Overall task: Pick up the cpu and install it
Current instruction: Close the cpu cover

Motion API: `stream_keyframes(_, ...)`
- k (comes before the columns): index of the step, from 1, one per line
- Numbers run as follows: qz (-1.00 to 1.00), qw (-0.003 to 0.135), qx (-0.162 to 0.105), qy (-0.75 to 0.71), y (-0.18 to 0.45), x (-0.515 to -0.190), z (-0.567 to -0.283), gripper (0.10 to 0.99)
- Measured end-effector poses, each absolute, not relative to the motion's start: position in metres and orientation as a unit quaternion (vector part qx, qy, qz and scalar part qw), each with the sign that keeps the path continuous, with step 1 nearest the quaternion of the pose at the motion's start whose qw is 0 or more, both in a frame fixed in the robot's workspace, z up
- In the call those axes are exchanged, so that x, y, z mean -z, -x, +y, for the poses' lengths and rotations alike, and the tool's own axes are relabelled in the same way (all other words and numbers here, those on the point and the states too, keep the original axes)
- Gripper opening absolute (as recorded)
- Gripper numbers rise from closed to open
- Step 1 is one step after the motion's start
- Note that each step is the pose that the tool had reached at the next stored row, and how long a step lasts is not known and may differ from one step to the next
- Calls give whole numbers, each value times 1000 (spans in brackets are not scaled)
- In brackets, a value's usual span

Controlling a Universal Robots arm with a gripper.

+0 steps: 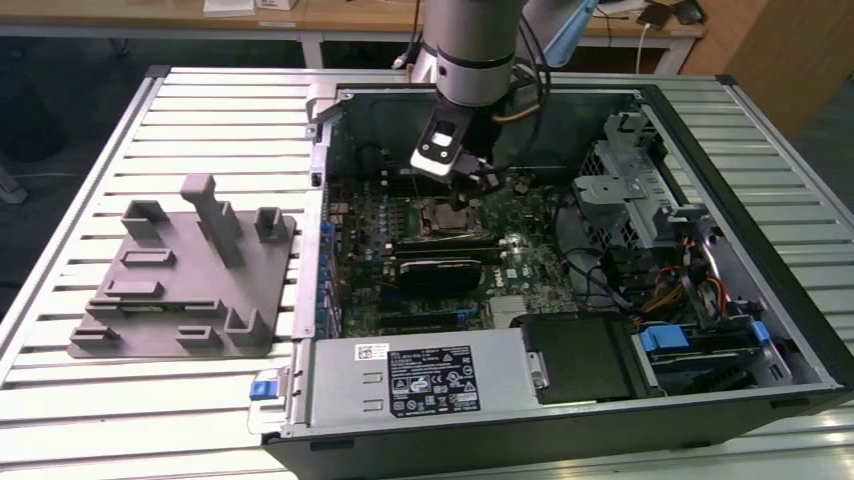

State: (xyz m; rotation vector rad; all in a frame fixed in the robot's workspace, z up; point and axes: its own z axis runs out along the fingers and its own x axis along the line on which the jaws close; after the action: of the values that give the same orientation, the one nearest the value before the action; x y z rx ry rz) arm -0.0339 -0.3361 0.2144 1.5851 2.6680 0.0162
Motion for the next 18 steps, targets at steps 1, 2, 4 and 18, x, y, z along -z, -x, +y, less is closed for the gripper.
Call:
stream_keyframes(1, 864, 19, -5, -503, 34, -214, -336, 106)
stream_keyframes(2, 869, 19, -5, -495, 34, -214, -336, 106)
stream_keyframes(4, 878, 19, -6, -479, 34, -214, -336, 106)
stream_keyframes(18, 931, 18, -8, -364, 34, -214, -336, 106)
